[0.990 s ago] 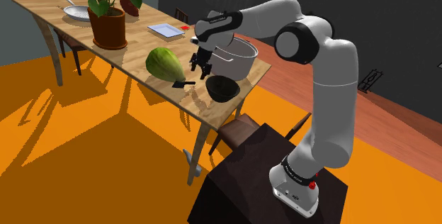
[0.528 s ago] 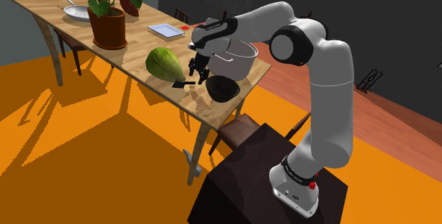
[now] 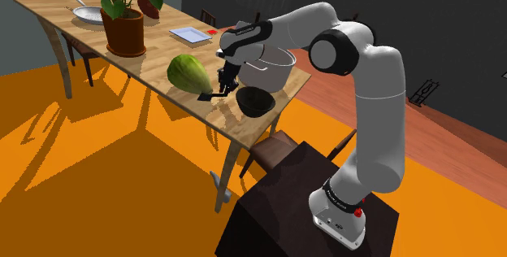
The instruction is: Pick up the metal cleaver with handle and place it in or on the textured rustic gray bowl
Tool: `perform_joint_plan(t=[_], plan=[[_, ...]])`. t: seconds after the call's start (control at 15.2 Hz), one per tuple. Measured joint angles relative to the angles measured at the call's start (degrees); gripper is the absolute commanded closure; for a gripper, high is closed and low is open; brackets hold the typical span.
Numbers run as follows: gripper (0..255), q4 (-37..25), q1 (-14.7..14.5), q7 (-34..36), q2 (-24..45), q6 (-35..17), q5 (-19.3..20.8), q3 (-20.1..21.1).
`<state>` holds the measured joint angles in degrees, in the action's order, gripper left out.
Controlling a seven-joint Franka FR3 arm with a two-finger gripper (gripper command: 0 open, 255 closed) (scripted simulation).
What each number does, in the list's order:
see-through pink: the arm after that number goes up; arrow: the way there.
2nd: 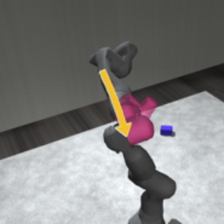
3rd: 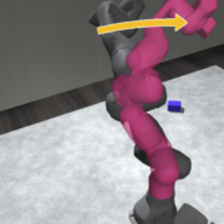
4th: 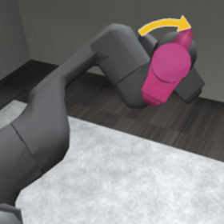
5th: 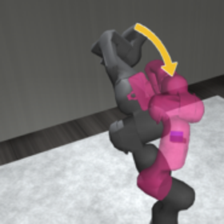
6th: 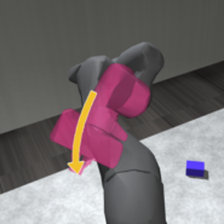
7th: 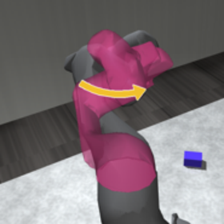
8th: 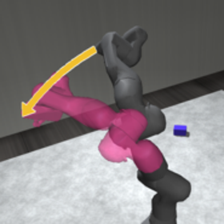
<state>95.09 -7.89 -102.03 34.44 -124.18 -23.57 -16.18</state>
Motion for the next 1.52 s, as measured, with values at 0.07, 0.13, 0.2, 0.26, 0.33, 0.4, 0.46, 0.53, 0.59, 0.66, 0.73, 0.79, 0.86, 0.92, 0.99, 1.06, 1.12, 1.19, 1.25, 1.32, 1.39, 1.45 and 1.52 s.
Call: perform_joint_plan(t=[0.07, 0.13, 0.2, 0.26, 0.33, 0.4, 0.46, 0.53, 0.59, 0.66, 0.73, 0.79, 0.86, 0.92, 0.99, 1.06, 1.12, 1.19, 1.25, 1.32, 1.39, 1.45, 1.52], plan=[[255, 0.00, 0.00, 0.00, 0.00, 0.00, 0.00, 0.00], [255, -0.01, 0.00, 0.00, -0.02, 0.00, 0.00, 0.00], [255, -0.02, 0.00, 0.00, -0.02, 0.00, 0.00, 0.00], [255, -0.02, 0.00, 0.00, -0.01, 0.00, 0.00, 0.00], [255, -0.02, 0.01, 0.00, 0.00, 0.01, 0.00, 0.00], [255, -0.03, 0.00, 0.00, -0.01, 0.01, -0.01, 0.01], [255, -0.03, 0.00, 0.00, 0.00, 0.01, 0.00, 0.01], [255, -0.01, 0.00, -0.01, 0.00, 0.00, 0.00, 0.00], [255, 0.00, -0.04, 0.09, -0.25, 0.24, 0.10, -0.06], [255, 0.02, -0.13, 0.26, -0.64, 0.57, 0.25, -0.15], [255, 0.03, -0.21, 0.41, -1.03, 0.92, 0.41, -0.24], [255, -0.12, -0.22, 0.53, -1.38, 1.41, 0.58, -0.35], [255, -0.26, -0.21, 0.63, -1.74, 1.90, 0.75, -0.47], [255, -0.40, -0.31, 0.88, -2.21, 2.47, 0.97, -0.59], [255, -0.73, -0.33, 1.06, -2.45, 3.00, 1.13, -0.67], [255, -1.02, -0.36, 1.26, -2.78, 3.58, 1.31, -0.76], [255, -1.28, -0.45, 1.55, -3.25, 4.28, 1.55, -0.88], [255, -1.46, -0.50, 1.73, -3.64, 4.79, 1.73, -0.98], [255, -1.59, -0.55, 1.90, -4.06, 5.33, 1.92, -1.08], [255, -1.62, -0.60, 2.04, -4.54, 5.81, 2.11, -1.19], [255, -1.69, -0.66, 2.21, -4.99, 6.30, 2.29, -1.29], [255, -2.23, -0.65, 2.43, -5.24, 7.05, 2.48, -1.38], [255, -2.42, -0.71, 2.63, -5.60, 7.56, 2.65, -1.46]])
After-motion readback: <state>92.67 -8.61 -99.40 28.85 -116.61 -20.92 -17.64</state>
